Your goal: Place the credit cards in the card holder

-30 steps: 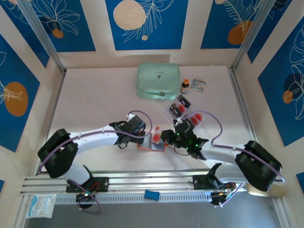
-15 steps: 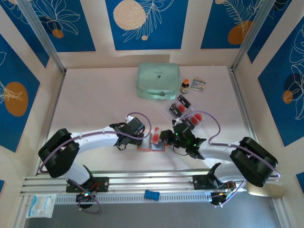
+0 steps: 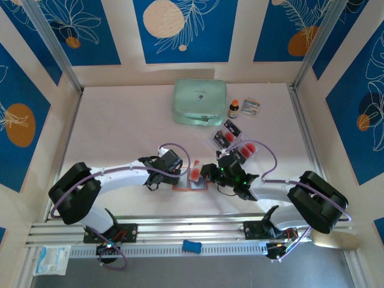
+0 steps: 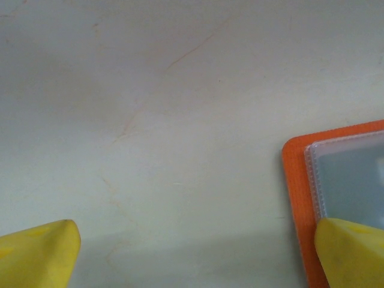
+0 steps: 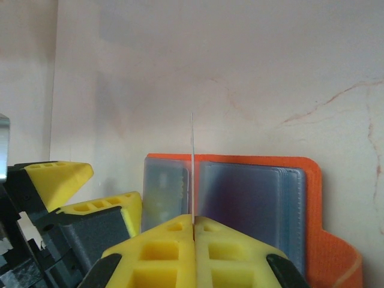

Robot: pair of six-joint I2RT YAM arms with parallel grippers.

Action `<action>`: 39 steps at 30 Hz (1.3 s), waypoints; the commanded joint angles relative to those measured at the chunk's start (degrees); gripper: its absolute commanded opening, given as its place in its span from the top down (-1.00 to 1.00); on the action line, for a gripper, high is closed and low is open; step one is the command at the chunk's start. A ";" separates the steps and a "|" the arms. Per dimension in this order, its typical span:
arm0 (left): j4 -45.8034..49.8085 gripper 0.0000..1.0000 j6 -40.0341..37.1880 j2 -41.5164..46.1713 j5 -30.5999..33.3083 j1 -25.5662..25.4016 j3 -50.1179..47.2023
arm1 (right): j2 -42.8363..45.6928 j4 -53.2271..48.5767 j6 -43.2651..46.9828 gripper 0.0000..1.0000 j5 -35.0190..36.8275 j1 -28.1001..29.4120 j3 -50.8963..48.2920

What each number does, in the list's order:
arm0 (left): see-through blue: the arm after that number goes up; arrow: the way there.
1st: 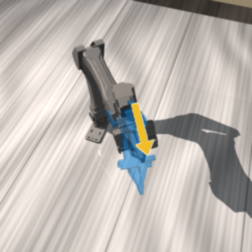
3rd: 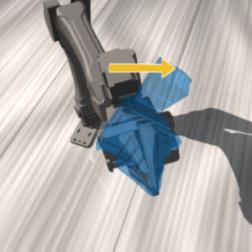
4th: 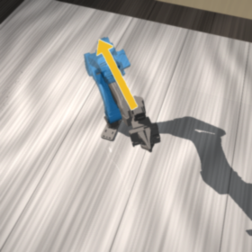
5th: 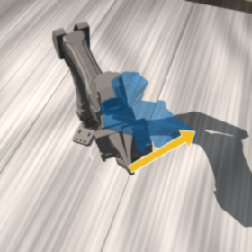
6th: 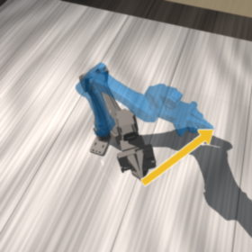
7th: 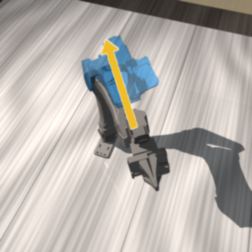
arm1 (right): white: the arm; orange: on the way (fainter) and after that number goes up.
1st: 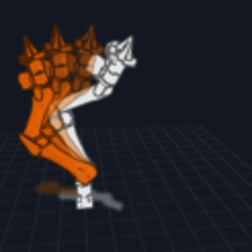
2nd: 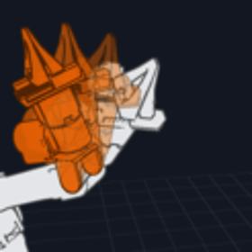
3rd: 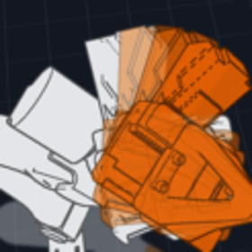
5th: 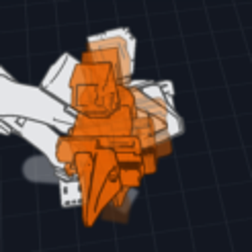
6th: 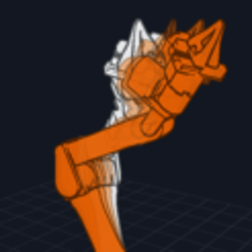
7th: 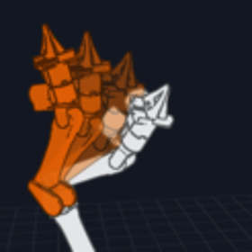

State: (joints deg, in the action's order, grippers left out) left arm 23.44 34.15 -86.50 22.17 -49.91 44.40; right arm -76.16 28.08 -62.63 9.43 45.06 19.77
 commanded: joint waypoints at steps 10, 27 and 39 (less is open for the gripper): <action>0.46 -1.00 0.65 -0.43 1.21 -0.45 -1.20 | -0.06 0.83 0.04 1.00 -0.07 0.38 1.81; 0.33 -1.00 0.73 -0.34 1.38 -0.45 -1.42 | -4.99 4.71 -0.84 1.00 -2.75 0.56 2.11; 0.11 -1.00 0.66 -0.57 1.30 -0.40 -1.51 | -7.43 4.62 -0.74 1.00 -5.56 1.00 1.90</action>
State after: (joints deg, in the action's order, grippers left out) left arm 23.35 34.17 -86.50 22.37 -49.91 43.53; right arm -82.78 32.42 -63.31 5.34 45.52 20.69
